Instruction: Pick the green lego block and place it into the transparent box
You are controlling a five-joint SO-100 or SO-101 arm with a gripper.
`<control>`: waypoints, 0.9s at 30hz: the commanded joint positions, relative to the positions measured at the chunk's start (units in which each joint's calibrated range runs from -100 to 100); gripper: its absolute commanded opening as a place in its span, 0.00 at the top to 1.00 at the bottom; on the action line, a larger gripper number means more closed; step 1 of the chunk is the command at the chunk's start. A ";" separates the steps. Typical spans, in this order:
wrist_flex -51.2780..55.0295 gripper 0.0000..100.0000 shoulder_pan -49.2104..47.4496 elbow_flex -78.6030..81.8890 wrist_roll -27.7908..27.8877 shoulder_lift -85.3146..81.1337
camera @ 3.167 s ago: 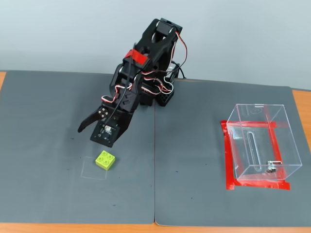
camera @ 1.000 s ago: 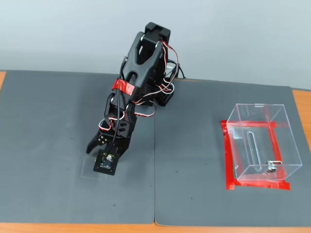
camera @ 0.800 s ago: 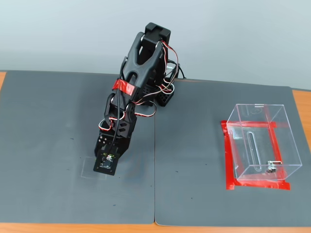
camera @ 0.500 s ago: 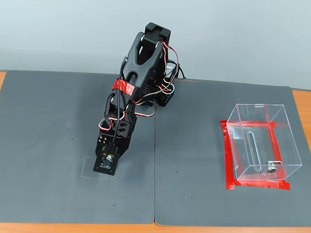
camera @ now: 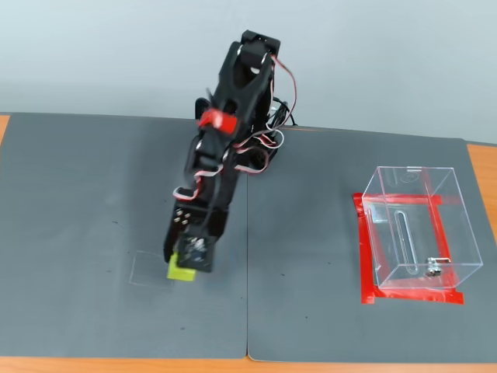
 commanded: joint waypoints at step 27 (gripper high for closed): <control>-0.58 0.94 -54.37 -7.15 0.05 -23.30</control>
